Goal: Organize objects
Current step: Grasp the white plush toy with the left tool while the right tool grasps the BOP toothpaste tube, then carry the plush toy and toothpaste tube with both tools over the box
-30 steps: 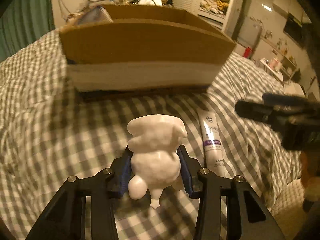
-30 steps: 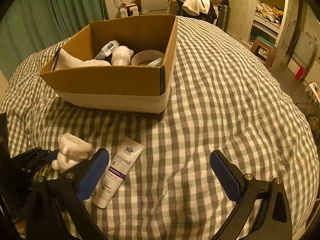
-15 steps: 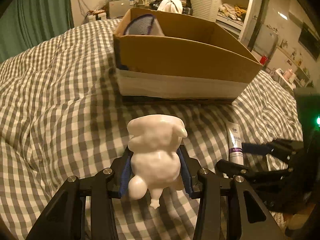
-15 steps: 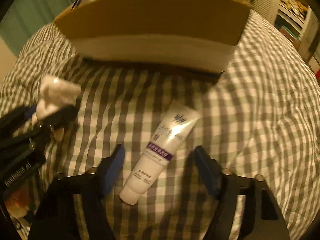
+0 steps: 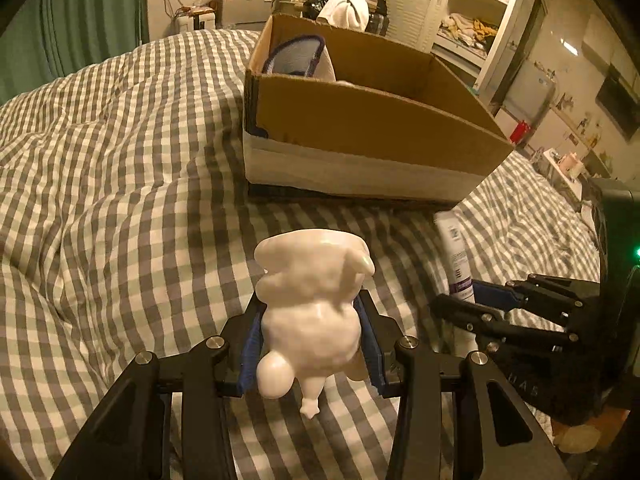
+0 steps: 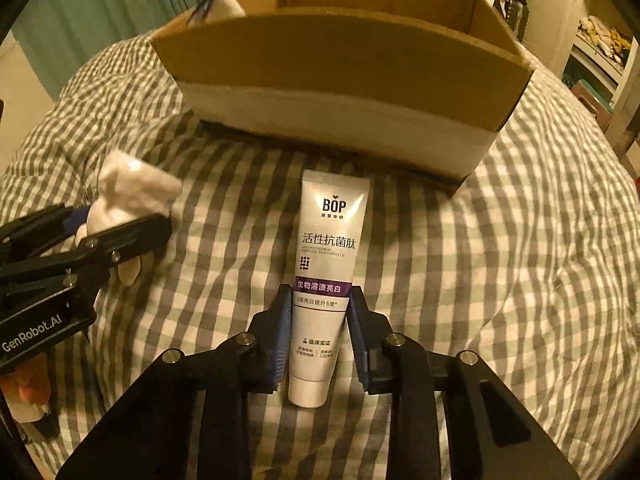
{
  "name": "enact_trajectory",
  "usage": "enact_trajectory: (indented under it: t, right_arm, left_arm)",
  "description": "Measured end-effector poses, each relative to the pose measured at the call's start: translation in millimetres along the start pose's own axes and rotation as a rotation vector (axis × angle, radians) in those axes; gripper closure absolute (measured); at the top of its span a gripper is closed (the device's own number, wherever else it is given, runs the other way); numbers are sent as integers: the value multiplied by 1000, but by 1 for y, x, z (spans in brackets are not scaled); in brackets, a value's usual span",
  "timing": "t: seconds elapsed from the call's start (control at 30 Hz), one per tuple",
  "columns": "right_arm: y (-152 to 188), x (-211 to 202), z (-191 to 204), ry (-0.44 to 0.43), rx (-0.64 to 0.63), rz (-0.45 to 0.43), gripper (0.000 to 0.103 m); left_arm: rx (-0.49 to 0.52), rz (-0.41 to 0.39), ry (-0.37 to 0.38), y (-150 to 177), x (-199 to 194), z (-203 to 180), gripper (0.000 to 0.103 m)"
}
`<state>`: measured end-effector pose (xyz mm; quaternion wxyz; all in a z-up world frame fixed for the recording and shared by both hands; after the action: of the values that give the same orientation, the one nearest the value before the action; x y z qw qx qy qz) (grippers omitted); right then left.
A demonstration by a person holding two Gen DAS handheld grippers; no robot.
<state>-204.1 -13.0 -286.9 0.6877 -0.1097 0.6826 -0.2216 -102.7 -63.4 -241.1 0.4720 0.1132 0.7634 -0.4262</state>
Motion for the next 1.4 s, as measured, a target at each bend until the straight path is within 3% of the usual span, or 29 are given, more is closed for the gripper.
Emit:
enact_trajectory:
  t: [0.73, 1.1, 1.4]
  right_arm:
    - [-41, -94, 8, 8, -19, -225, 80]
    - [-79, -151, 27, 18, -82, -349, 80]
    - [-129, -216, 18, 72, -102, -482, 80]
  left_arm:
    - [20, -121, -23, -27, -56, -16, 59]
    - [26, -217, -21, -75, -99, -27, 59]
    - [64, -300, -5, -134, -130, -45, 59]
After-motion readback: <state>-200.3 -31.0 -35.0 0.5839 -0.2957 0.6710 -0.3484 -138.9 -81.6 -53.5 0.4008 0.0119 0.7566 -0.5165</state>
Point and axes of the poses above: each gripper's, at about its wrist camera, not at the fingertips, and x roughly the way its jaws point, z to its left, y to its underside, the point moved 10 cm from there along x, roughly the way its jaws point, and after that the axes turned 4 degrees about y, right-handed, at the moved point
